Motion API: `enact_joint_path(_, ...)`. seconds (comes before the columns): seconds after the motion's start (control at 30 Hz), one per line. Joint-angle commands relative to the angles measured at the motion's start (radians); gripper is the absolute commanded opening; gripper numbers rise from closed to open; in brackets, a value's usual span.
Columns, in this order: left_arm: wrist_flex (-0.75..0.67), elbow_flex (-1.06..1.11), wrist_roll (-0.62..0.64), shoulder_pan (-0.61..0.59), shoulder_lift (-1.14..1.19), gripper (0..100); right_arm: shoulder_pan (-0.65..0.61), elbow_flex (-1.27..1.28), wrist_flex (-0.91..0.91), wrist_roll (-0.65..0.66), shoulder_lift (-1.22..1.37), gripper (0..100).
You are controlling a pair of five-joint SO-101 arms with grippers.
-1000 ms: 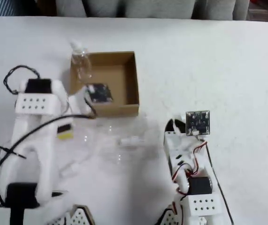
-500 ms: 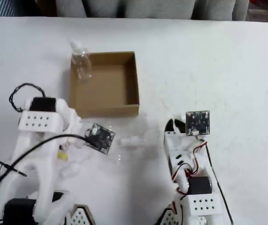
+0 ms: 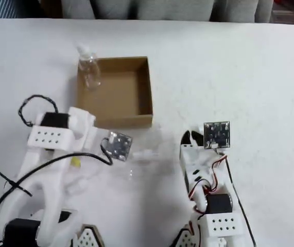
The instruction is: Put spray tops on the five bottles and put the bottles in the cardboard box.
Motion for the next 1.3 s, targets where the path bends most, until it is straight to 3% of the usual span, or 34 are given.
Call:
enact_joint_path(0.0, -0.091, 0.052, 0.017, 0.059, -0.035, 34, 0.001, 0.009, -0.016, 0.002, 0.001, 1.5)
enact_joint_path(0.4, -0.288, 0.101, 0.015, 0.053, 0.058, 34, 0.001, 0.009, -0.016, 0.002, 0.001, 1.5)
enact_joint_path(0.57, -0.242, 0.034, 0.017, 0.051, 0.193, 34, 0.001, 0.009, -0.016, 0.002, 0.001, 1.5)
enact_joint_path(0.9, -0.258, 0.051, 0.017, 0.036, 0.214, 34, 0.001, 0.009, -0.016, 0.002, -0.001, 1.5)
enact_joint_path(1.27, -0.255, 0.112, 0.015, 0.036, 0.213, 9, 0.004, 0.009, -0.016, 0.002, -0.001, 1.5)
